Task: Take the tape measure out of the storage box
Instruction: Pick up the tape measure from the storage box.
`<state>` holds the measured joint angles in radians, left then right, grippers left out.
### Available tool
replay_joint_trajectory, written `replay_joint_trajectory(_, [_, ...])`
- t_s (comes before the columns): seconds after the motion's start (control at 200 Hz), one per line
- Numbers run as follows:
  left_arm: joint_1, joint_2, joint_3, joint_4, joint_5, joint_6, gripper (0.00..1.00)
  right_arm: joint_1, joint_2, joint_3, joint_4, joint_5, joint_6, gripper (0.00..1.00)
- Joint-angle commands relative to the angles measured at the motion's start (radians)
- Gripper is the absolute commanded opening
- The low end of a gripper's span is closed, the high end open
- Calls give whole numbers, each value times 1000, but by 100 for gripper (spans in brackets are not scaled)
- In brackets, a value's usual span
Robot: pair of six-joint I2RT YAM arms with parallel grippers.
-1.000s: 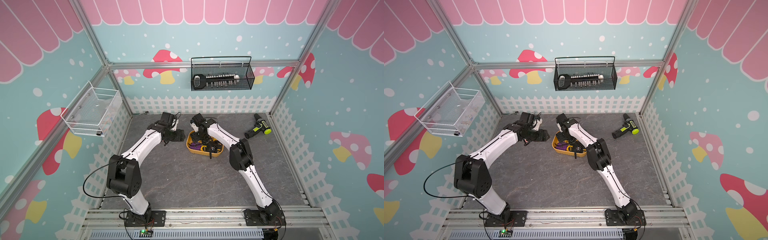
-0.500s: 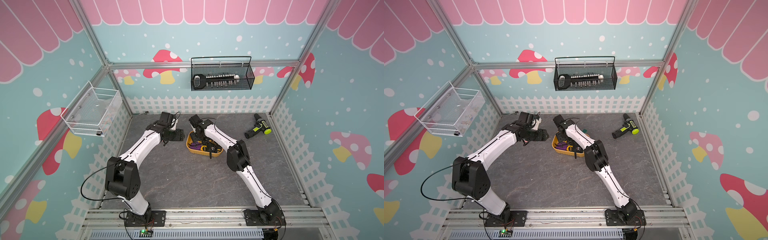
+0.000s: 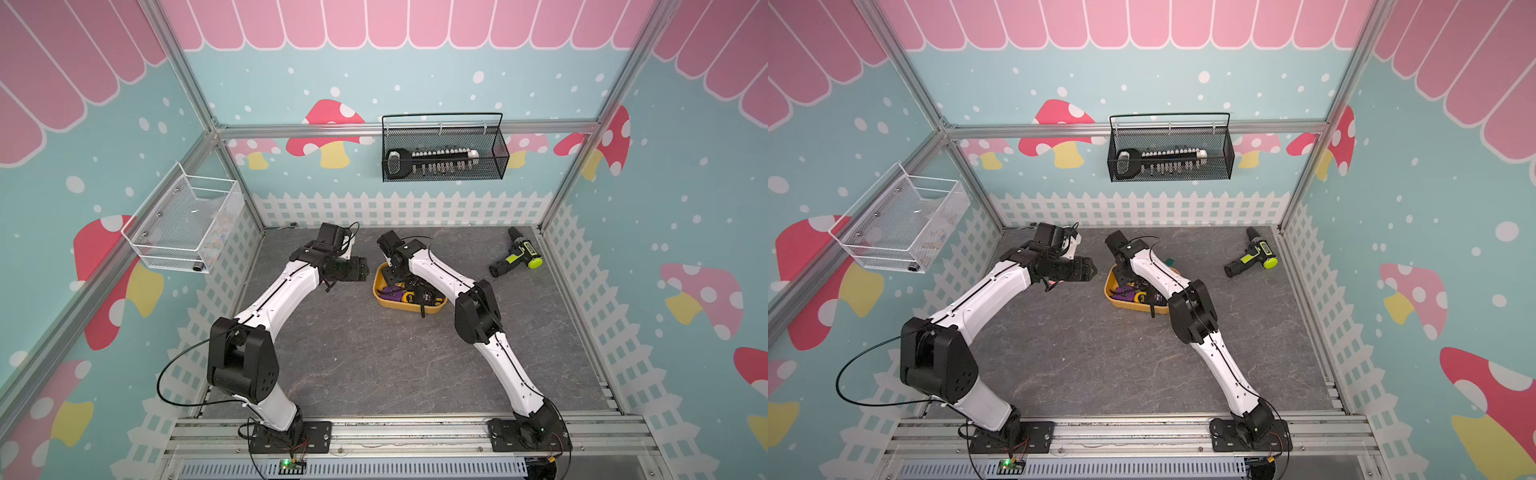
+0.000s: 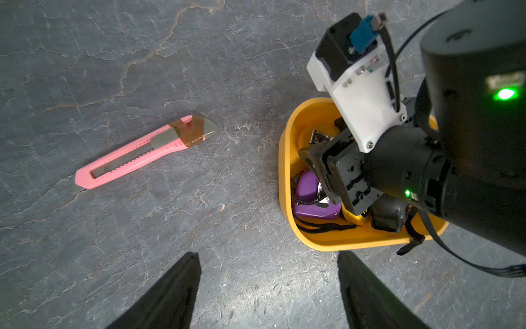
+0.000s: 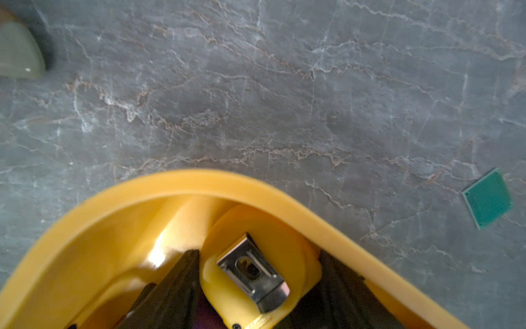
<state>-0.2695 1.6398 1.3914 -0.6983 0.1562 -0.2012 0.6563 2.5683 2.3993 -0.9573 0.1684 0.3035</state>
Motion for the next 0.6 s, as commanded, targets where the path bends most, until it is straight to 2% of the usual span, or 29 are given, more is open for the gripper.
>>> replay_joint_trajectory(0.0, [-6,-32,-2,6,-39,17,79,11,-92,-16,-56,6,-29,46])
replay_joint_trajectory(0.32, [-71,16,41,1,-91,58,80,-4,-215,-18,-51,-57,-28,46])
replay_joint_trajectory(0.465, [-113,74,80,-9,-107,74,80,-42,-287,-77,-54,-88,-22,46])
replay_joint_trajectory(0.595, [-135,131,119,-11,-107,89,80,-90,-383,-166,-51,-58,-27,46])
